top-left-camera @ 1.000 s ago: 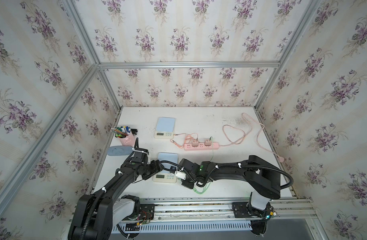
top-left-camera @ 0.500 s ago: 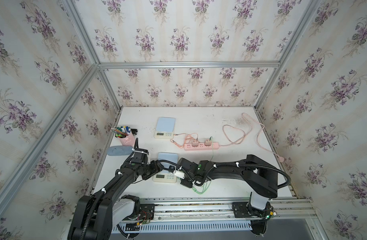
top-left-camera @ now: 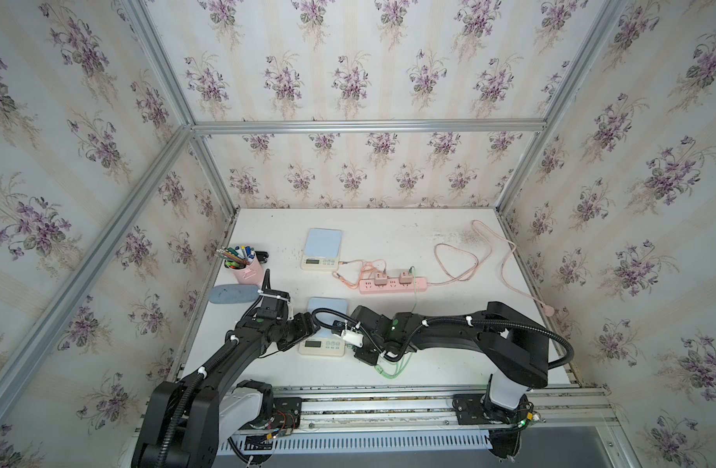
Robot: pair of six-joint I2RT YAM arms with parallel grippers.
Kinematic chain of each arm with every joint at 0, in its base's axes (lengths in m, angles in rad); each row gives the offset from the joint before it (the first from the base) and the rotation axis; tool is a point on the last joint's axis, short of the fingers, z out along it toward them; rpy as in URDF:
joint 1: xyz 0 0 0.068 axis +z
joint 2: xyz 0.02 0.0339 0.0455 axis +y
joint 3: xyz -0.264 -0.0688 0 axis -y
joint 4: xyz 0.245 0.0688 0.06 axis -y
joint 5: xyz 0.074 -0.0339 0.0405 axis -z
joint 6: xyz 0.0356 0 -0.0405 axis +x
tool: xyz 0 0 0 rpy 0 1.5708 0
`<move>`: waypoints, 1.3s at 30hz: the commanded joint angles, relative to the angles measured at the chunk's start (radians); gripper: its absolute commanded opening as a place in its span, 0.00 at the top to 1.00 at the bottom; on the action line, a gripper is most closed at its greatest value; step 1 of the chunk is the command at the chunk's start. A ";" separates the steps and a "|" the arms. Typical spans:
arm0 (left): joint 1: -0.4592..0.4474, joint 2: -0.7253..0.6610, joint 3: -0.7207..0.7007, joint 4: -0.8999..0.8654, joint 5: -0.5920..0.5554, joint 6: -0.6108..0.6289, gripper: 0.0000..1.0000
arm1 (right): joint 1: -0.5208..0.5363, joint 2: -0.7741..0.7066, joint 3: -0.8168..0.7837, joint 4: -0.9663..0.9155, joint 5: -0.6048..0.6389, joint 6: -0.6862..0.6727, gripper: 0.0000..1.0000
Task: Charge the electronic scale
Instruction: Insert the charging cable into the electronic scale.
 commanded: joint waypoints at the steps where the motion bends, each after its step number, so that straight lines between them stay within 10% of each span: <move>1: -0.001 0.005 -0.008 -0.062 -0.019 -0.009 0.23 | -0.003 -0.006 0.003 0.015 -0.017 -0.006 1.00; 39: -0.117 -0.048 -0.078 -0.057 -0.072 -0.118 0.26 | -0.009 0.093 0.131 -0.068 -0.052 -0.027 1.00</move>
